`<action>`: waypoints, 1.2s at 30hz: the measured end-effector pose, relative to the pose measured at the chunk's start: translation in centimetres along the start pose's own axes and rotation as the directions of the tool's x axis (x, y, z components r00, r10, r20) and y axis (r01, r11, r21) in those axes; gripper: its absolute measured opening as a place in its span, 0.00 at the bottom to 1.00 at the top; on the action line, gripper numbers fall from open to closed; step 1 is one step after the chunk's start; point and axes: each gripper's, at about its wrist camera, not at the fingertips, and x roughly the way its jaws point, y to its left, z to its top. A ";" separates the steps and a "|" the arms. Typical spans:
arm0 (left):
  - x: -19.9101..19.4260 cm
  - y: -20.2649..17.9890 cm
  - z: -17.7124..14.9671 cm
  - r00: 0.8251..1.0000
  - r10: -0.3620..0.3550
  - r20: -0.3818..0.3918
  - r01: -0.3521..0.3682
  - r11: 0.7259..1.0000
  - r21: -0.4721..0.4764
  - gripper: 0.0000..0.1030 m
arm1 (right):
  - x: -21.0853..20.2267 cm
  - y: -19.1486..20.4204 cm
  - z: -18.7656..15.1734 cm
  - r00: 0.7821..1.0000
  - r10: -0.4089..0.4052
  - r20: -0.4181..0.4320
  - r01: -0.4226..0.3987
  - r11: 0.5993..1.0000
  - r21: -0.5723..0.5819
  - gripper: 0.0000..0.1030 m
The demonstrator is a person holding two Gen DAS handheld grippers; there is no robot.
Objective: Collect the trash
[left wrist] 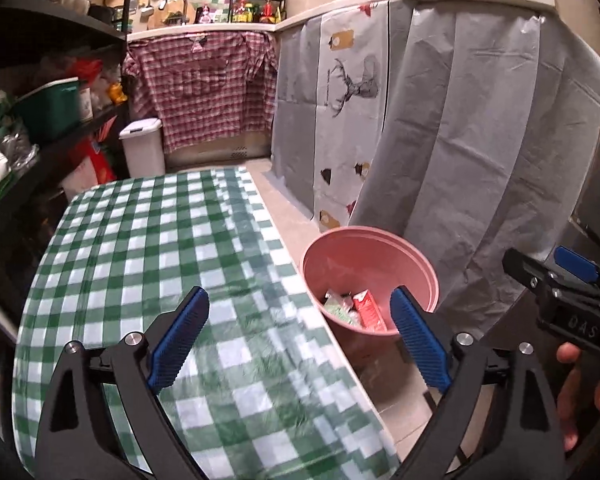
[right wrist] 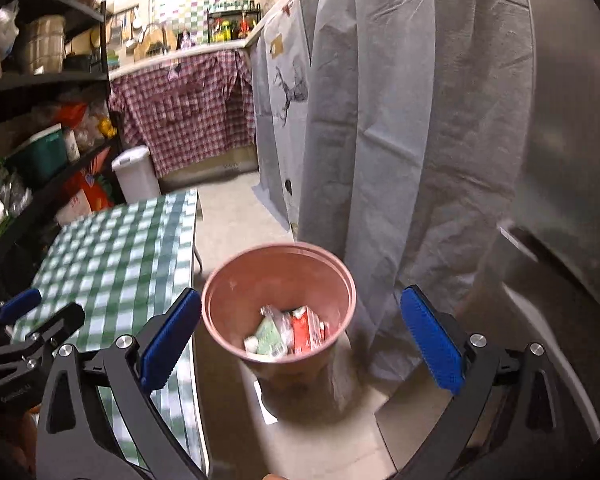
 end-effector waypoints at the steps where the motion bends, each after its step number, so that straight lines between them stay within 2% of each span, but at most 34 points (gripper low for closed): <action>1: 0.1 0.3 -0.2 1.000 -0.002 -0.009 0.002 1.000 -0.008 0.88 | -0.2 0.1 -0.3 1.000 -0.003 -0.003 0.003 1.000 -0.002 0.95; 6: 1.2 0.5 -1.6 0.999 0.024 -0.031 -0.023 0.999 0.025 0.89 | -0.2 0.6 -1.4 0.999 -0.023 -0.026 0.023 1.000 -0.017 0.95; 18: 2.9 0.2 -1.9 0.997 -0.019 -0.073 0.019 1.000 -0.008 0.89 | 0.6 0.4 -1.5 0.998 -0.043 -0.055 0.042 0.999 -0.014 0.95; 36: 3.0 0.0 -2.2 0.997 -0.022 -0.077 0.021 1.000 -0.018 0.89 | 0.8 0.2 -1.5 0.997 -0.046 -0.055 0.046 0.999 -0.016 0.95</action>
